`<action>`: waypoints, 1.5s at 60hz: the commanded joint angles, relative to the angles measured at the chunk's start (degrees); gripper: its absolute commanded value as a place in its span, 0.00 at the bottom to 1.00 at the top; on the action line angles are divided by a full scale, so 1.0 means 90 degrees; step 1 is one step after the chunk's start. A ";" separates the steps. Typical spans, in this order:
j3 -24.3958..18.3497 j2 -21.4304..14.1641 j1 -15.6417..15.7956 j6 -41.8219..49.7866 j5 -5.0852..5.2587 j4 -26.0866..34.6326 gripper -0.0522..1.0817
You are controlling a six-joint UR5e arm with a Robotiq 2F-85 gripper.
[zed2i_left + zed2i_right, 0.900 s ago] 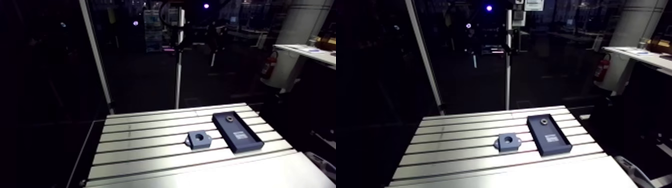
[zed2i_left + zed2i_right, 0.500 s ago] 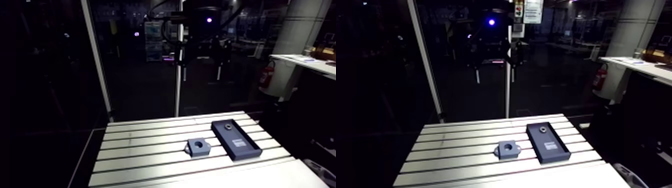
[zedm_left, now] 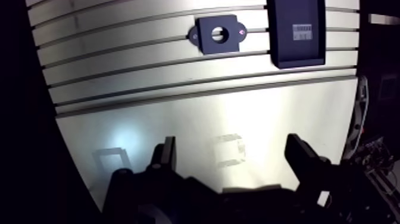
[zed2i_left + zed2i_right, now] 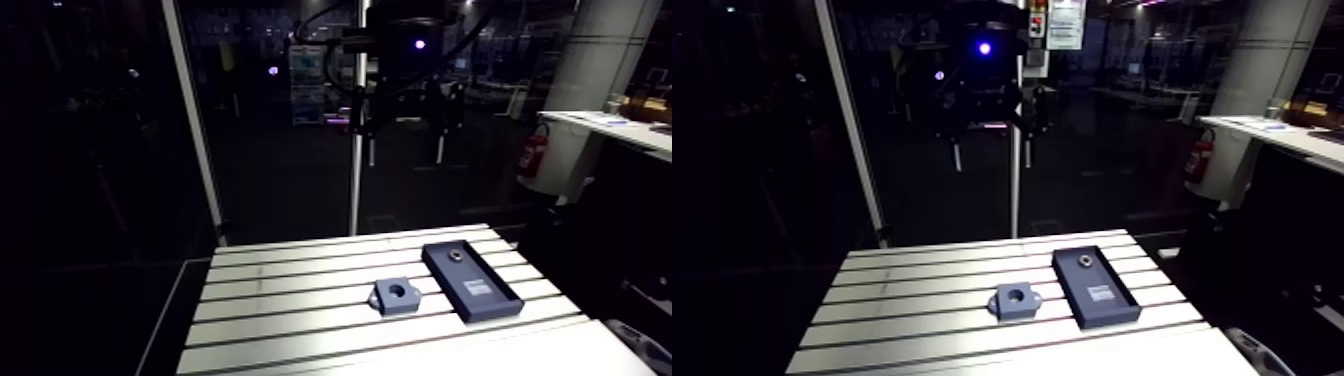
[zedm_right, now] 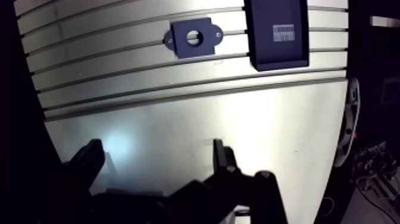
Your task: Pick up the bearing and press it into the housing until flush.
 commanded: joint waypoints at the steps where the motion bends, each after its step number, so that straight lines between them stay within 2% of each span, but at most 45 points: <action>1: -0.0032 0.0017 -0.0041 -0.0010 -0.0046 -0.0034 0.05; 14: 0.0012 0.0027 -0.0160 -0.0370 -0.0046 -0.0082 0.05; 24: 0.0141 0.0025 -0.0688 -0.0932 0.0000 -0.0567 0.05; 31: 0.0220 0.0088 -0.0936 -0.1242 0.0003 -0.0768 0.05; 39: 0.0288 0.0329 -0.1234 -0.1696 0.0031 -0.1181 0.05; 52: 0.0339 0.0679 -0.1368 -0.2129 0.0023 -0.1778 0.05; 58: 0.0329 0.0973 -0.1481 -0.2321 0.0023 -0.2104 0.05; 82: 0.0202 0.1757 -0.1534 -0.2403 0.0042 -0.2627 0.05; 90: 0.0173 0.1972 -0.1674 -0.2405 0.0042 -0.2712 0.05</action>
